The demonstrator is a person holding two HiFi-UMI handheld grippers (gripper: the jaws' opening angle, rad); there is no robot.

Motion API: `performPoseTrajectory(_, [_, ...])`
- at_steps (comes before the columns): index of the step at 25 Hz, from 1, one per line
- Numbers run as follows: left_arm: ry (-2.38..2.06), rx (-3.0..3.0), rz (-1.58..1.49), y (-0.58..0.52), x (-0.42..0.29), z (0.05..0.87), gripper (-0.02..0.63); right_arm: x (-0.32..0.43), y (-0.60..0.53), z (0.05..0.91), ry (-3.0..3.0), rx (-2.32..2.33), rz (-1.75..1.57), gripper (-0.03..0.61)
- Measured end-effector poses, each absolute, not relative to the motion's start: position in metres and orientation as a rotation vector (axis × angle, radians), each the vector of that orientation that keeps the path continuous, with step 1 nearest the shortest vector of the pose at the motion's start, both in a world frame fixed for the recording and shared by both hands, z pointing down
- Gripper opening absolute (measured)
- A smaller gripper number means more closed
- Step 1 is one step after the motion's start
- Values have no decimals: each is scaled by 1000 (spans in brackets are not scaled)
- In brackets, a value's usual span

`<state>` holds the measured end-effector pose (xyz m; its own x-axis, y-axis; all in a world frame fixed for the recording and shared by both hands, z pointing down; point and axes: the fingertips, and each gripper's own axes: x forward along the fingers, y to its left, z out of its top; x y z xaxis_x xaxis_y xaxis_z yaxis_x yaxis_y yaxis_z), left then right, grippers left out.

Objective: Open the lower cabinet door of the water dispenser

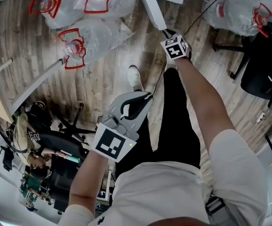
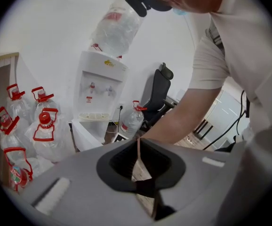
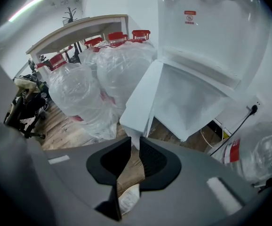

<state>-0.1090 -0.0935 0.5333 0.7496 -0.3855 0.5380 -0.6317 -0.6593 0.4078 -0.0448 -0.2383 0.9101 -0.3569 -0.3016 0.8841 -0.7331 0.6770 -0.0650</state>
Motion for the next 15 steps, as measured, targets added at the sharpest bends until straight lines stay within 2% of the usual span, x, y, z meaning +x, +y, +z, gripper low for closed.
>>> performPoseTrajectory(15, [-942,2281,475,-49,-197,539,57,-152,-206,911,-1979,589,444,55])
